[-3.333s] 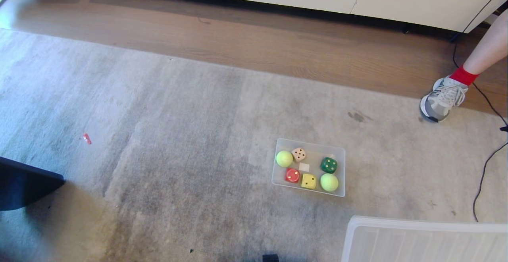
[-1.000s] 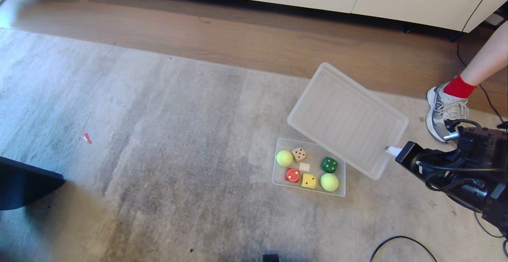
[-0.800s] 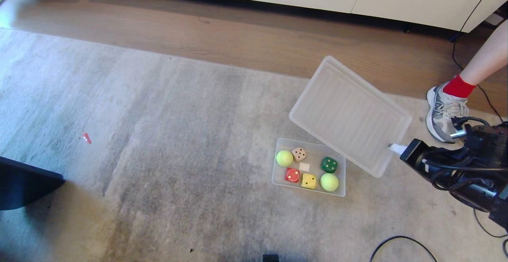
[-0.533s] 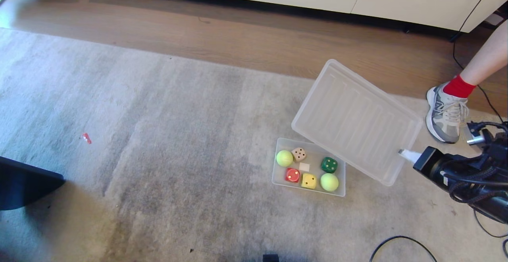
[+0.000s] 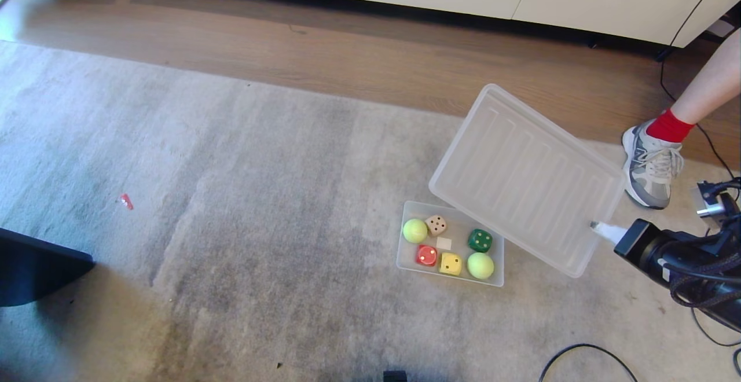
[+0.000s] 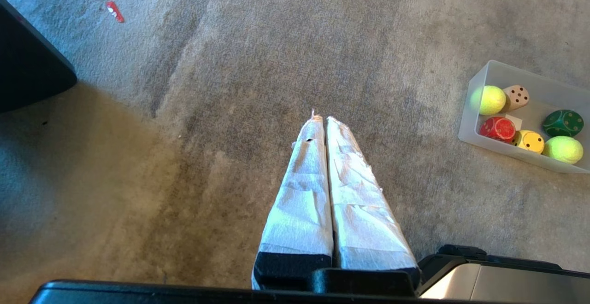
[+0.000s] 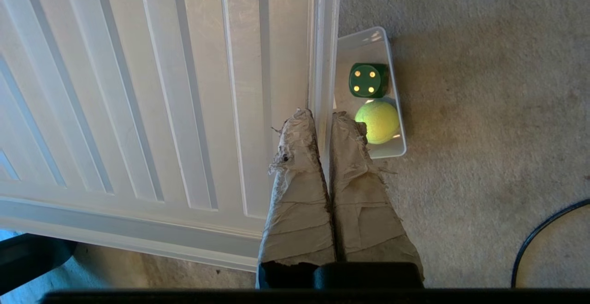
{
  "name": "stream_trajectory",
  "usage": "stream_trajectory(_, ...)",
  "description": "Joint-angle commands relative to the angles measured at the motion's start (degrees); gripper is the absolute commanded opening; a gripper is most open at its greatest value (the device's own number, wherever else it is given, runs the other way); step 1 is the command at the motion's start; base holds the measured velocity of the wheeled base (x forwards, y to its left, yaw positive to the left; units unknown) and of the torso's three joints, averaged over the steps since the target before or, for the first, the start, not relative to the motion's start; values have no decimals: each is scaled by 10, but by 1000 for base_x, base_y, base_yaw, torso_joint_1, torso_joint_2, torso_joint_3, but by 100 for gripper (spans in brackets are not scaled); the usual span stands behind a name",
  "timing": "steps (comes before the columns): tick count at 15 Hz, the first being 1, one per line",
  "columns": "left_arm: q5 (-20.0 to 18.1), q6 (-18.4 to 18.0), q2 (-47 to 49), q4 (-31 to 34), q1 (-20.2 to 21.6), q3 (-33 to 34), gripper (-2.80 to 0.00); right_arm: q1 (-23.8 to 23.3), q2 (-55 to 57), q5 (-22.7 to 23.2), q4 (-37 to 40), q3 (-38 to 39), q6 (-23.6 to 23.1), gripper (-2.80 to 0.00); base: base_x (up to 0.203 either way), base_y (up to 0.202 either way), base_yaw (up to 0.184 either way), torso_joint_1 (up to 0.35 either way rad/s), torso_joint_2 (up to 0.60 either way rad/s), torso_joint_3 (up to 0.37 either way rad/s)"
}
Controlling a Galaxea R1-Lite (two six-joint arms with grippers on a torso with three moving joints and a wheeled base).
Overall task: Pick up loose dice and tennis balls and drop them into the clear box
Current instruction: Close the lid
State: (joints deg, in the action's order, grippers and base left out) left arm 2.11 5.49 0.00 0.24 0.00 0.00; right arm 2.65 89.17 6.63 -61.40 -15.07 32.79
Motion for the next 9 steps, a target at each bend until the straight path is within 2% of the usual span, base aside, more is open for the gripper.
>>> stream_trajectory(1, 0, 1, 0, 0, 0, 0, -280, 0, -6, 0, -3, 1, 2, -280, 0, 0, 0, 0, 0, 0)
stream_trajectory(9, 4, 16, 0, 0, 0, 0, -280, 1, -6, 0, -3, 10, 2, -280, 0, 0, 0, 0, 0, 0)
